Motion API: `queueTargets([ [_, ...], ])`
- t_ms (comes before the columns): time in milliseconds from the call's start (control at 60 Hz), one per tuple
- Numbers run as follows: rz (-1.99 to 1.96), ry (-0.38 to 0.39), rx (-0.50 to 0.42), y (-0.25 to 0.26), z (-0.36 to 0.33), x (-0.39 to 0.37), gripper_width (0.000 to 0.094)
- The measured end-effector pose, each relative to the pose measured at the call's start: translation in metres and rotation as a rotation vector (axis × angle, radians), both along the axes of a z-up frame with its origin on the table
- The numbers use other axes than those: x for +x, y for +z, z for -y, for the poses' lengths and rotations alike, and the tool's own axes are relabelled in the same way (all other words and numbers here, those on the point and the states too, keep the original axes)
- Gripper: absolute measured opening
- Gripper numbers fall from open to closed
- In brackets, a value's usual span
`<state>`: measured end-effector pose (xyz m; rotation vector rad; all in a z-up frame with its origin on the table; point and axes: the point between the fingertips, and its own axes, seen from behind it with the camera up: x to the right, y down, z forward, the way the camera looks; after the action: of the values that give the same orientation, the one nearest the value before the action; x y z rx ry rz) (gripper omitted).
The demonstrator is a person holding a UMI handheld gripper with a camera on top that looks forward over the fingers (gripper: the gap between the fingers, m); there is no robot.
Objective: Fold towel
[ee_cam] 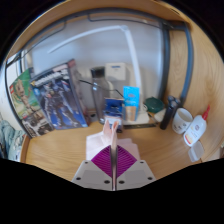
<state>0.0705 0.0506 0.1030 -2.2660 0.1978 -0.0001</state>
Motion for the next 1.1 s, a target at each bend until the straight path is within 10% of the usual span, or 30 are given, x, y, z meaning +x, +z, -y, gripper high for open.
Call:
queueTargets([
  [167,0.079,-0.016,-0.081,-0.061,0.010,0.073,0.0131],
  [267,0.042,-0.008,-0.116,-0.088,0.016,0.089,0.0430],
  [483,-0.013,0.044,-0.026,-0.029,0.020,0.086,0.0677],
  [767,-0.084,0.149,0.152,0.115,0.071,0.010,0.0768],
  [1100,-0.018,0.206,0.208,0.145,0.219,-0.064,0.0774],
])
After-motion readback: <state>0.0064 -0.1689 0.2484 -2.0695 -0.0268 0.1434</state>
